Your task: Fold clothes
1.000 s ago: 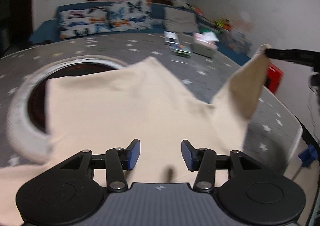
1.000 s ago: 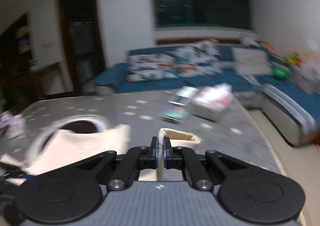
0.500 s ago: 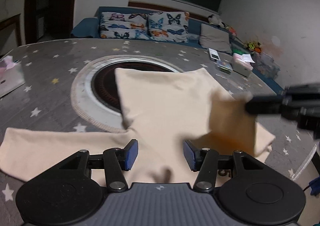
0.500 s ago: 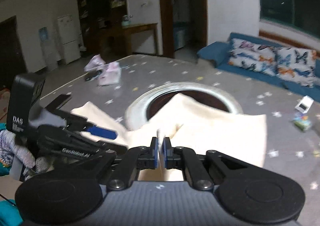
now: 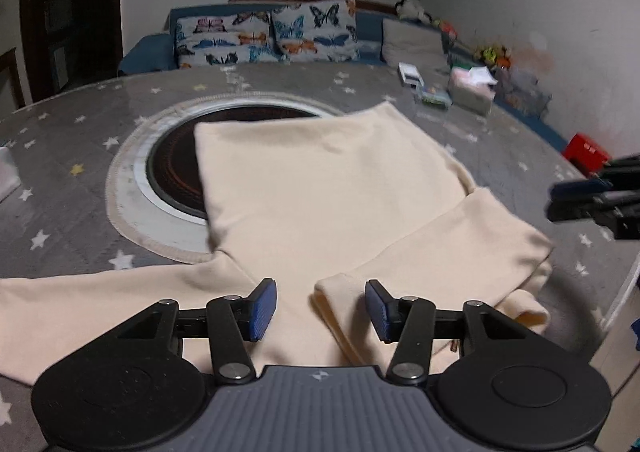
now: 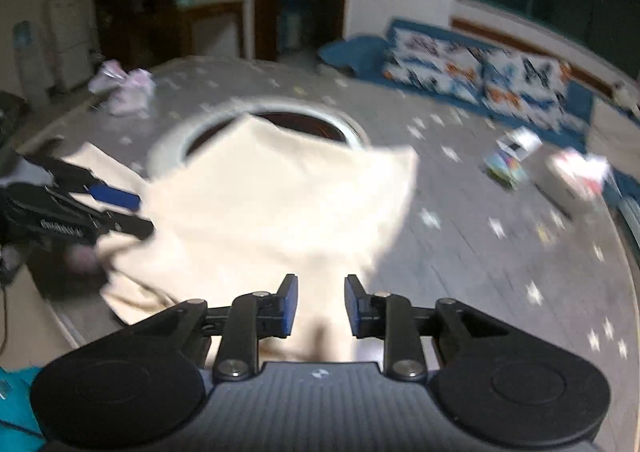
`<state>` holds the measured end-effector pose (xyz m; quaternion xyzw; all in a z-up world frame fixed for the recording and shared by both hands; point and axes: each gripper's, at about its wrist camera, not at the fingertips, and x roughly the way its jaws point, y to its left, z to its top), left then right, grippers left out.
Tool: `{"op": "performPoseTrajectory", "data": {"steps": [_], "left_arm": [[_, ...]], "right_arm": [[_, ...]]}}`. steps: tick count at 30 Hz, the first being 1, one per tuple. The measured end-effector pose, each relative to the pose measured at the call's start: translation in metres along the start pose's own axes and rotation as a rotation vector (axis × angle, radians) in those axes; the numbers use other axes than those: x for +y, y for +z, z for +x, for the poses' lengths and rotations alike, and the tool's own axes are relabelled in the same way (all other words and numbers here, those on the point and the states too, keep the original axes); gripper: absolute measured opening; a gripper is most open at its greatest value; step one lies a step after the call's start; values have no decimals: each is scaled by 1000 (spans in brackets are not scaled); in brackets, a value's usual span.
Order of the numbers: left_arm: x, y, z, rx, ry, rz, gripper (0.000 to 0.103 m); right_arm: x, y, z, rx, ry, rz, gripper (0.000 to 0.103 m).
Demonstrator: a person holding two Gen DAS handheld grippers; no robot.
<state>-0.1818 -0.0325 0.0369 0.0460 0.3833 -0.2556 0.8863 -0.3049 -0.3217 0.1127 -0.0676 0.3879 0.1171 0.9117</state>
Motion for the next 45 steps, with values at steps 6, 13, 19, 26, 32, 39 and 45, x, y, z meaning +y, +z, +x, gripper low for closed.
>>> {"op": "performPoseTrajectory", "data": {"steps": [6, 13, 19, 26, 32, 39, 45], "left_arm": [[-10, 1, 13, 27, 10, 44, 20], [-23, 27, -17, -82, -1, 70, 8], [-17, 45, -32, -138, -6, 62, 8], [10, 30, -3, -5, 21, -37, 38], [35, 29, -6, -4, 40, -106, 47], [15, 15, 2, 40, 30, -8, 45], [5, 10, 9, 39, 62, 39, 9]], "right_arm": [[-14, -23, 8, 44, -17, 29, 32], [-16, -25, 14, 22, -3, 40, 37], [-12, -19, 25, 10, 13, 42, 37], [-10, -3, 29, -28, 18, 18, 36], [-7, 10, 35, -51, 23, -10, 36], [20, -12, 28, 22, 86, -127, 32], [34, -28, 32, 42, 26, -228, 21]]}}
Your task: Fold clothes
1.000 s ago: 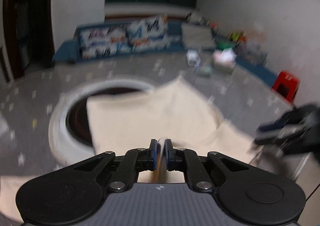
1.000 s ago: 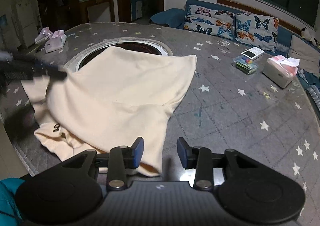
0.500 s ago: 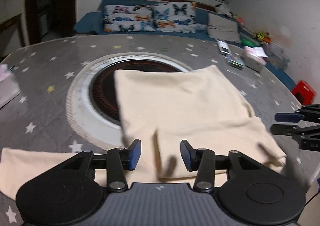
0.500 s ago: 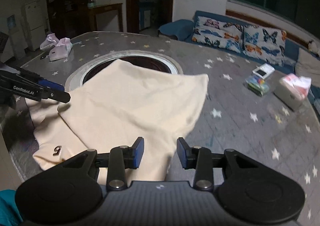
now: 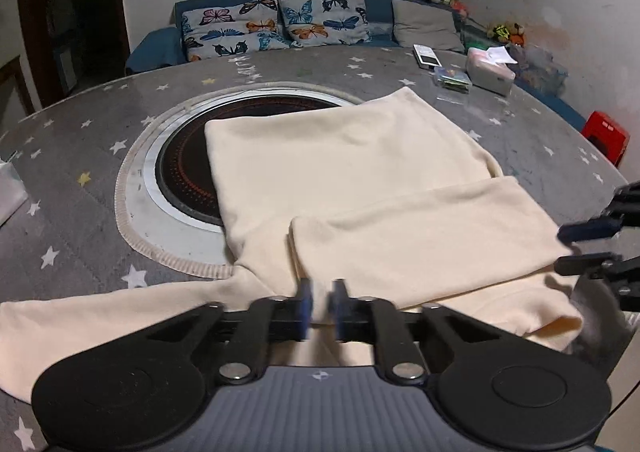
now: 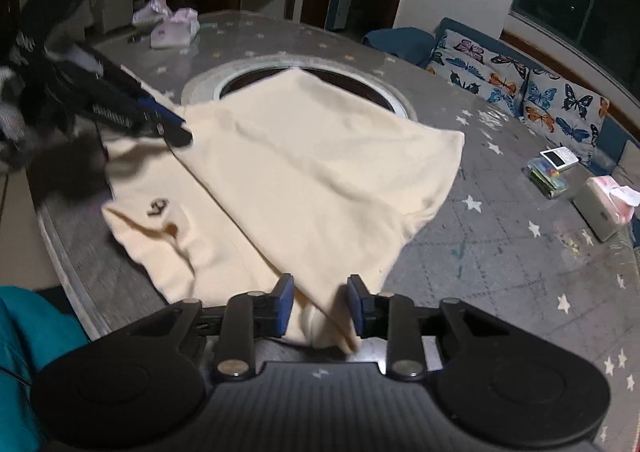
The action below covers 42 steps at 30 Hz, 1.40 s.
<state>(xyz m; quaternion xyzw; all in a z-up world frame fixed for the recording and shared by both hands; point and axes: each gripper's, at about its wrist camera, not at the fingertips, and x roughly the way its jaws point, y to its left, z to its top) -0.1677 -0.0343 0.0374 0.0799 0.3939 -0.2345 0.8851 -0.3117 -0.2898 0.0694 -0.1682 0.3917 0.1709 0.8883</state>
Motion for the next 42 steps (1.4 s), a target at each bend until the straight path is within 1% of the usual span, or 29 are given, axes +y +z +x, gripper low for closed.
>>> {"op": "performPoseTrajectory", "data": {"steps": [1, 2, 5, 6, 9, 11, 13, 14, 15, 18, 22, 24, 27, 29, 31, 35, 38, 40, 41, 42], "left_arm": [[0, 0, -2, -5, 0, -3, 5], [0, 1, -4, -9, 1, -7, 4], [4, 5, -24, -39, -37, -49, 4], [5, 6, -32, -50, -53, -61, 4], [7, 0, -31, -16, -60, -48, 4], [8, -5, -29, 8, -64, -38, 5], [10, -11, -22, 53, -55, -42, 7], [11, -13, -23, 53, -51, -43, 8], [13, -14, -26, 43, -47, -47, 9], [17, -6, -36, -11, -51, -65, 9], [9, 5, -22, -50, -95, -74, 9], [3, 8, -8, -42, -99, -73, 9], [1, 7, 11, -16, -106, -88, 9], [4, 4, 13, -17, -106, -94, 9], [7, 3, 11, -20, -108, -105, 9], [15, -3, 2, -42, -89, -120, 9], [30, -12, -7, -42, -61, -189, 10], [47, -23, -23, -60, -12, -244, 12], [55, -28, -31, -69, 13, -271, 16], [66, -34, -39, -75, 53, -308, 19]], "right_arm": [[1, -1, 2, 9, -10, -11, 16], [2, -2, 3, 15, -19, -20, 11], [2, -4, -5, -9, -30, -31, 6], [1, -4, -11, -22, -27, -31, 6], [0, -5, -22, -37, -22, -47, 6], [1, -6, -19, -3, 8, -65, 6], [2, -8, -17, 21, 21, -77, 6], [2, -8, -17, 27, 27, -79, 7], [0, -5, -20, 15, 29, -69, 8], [-8, 4, -27, -19, 33, -39, 11], [-19, 22, -5, -44, 19, 16, 11], [-25, 30, 7, -55, 13, 44, 11], [-31, 33, 29, -40, 4, 90, 11], [-36, 30, 42, -14, -5, 117, 11], [-37, 30, 41, -21, -4, 122, 11], [-38, 36, 37, -51, -3, 140, 11], [-38, 38, 51, -18, -5, 140, 11], [-35, 38, 52, -24, -6, 134, 13], [-33, 39, 50, -32, -1, 129, 14], [-31, 41, 48, -40, 5, 124, 14]]}}
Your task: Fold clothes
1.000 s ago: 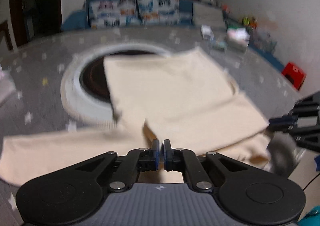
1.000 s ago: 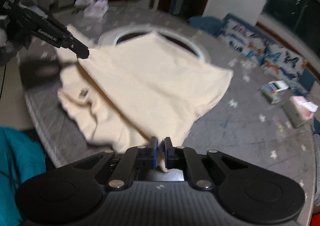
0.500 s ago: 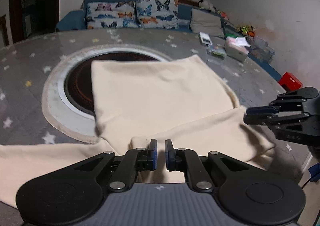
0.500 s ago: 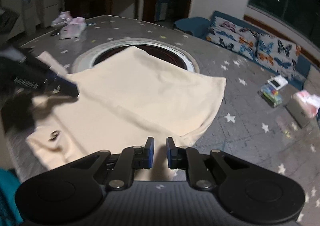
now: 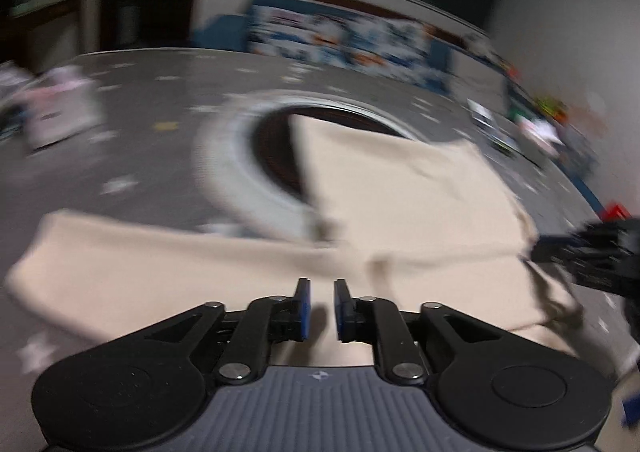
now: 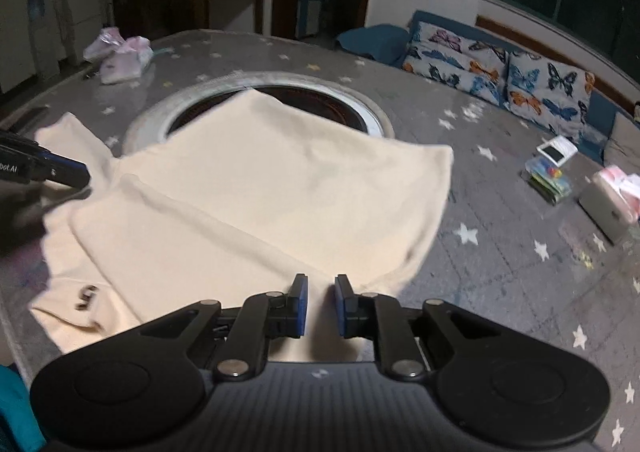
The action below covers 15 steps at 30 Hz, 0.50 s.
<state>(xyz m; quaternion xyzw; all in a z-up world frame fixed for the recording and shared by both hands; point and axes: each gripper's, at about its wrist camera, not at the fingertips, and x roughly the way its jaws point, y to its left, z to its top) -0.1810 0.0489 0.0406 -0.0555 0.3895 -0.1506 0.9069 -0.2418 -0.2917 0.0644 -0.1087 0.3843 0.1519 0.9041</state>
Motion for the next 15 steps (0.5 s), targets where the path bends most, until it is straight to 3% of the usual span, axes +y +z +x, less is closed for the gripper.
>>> {"op": "performPoseTrajectory", "data": {"steps": [2, 8, 11, 15], "left_arm": [[26, -4, -14, -26, 88, -73, 31], [93, -14, -44, -107, 364, -271, 43], [115, -13, -43, -112, 410, -332, 44], [121, -7, -33, -106, 416, -343, 44]], "right_arm": [[6, 2, -3, -12, 10, -19, 14], [21, 9, -5, -22, 43, -63, 15], [26, 11, -5, -24, 52, -69, 15], [31, 11, -8, -29, 58, -77, 15]]}}
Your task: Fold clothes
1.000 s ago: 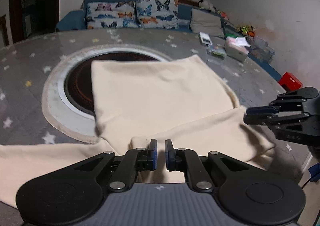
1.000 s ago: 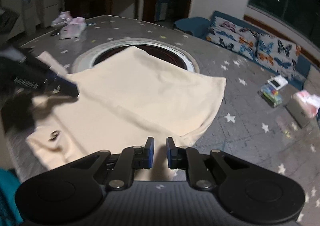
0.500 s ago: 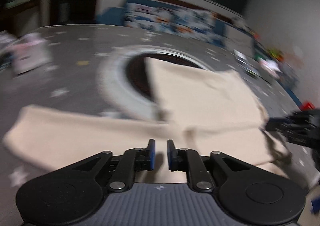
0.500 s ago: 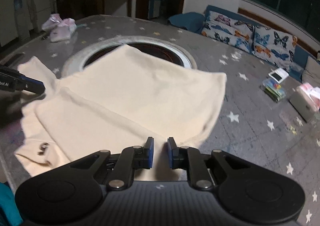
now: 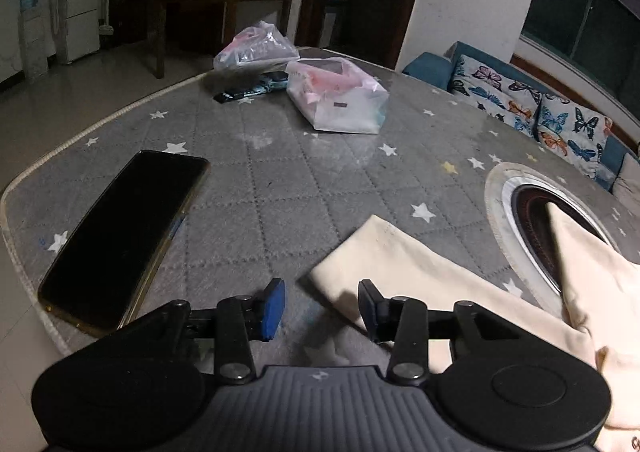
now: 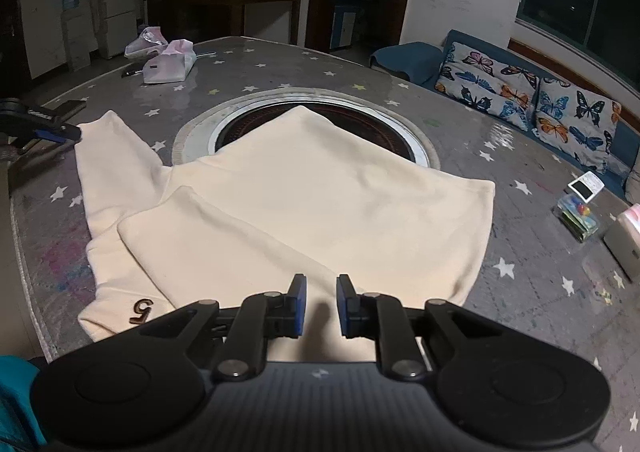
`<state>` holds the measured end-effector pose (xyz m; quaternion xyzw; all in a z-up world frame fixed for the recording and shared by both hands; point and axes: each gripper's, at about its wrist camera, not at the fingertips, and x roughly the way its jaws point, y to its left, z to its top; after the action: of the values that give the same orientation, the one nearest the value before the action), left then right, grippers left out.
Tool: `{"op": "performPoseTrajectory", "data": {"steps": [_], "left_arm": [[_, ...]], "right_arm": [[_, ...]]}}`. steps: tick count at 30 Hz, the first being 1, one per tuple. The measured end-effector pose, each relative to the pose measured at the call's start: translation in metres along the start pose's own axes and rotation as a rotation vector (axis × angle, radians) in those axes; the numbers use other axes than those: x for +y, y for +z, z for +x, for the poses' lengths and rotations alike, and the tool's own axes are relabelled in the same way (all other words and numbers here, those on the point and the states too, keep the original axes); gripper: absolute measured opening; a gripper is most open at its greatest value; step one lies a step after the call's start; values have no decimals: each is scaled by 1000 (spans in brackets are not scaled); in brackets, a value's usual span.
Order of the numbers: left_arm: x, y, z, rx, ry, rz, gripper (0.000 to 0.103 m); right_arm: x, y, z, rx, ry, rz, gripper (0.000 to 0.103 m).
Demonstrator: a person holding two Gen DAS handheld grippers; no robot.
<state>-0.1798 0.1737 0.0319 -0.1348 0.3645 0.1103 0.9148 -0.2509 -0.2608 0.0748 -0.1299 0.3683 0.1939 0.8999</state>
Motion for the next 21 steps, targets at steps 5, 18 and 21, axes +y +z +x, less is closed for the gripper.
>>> {"op": "performPoseTrajectory", "data": {"steps": [5, 18, 21], "left_arm": [[-9, 1, 1, -11, -63, -12, 10], [-140, 12, -87, -98, -620, 162, 6], [-182, 2, -94, -71, -753, 217, 6]], "right_arm": [[0, -3, -6, -8, -4, 5, 15], [-19, -17, -25, -43, -43, 83, 15], [-24, -21, -29, -48, -49, 101, 15]]}}
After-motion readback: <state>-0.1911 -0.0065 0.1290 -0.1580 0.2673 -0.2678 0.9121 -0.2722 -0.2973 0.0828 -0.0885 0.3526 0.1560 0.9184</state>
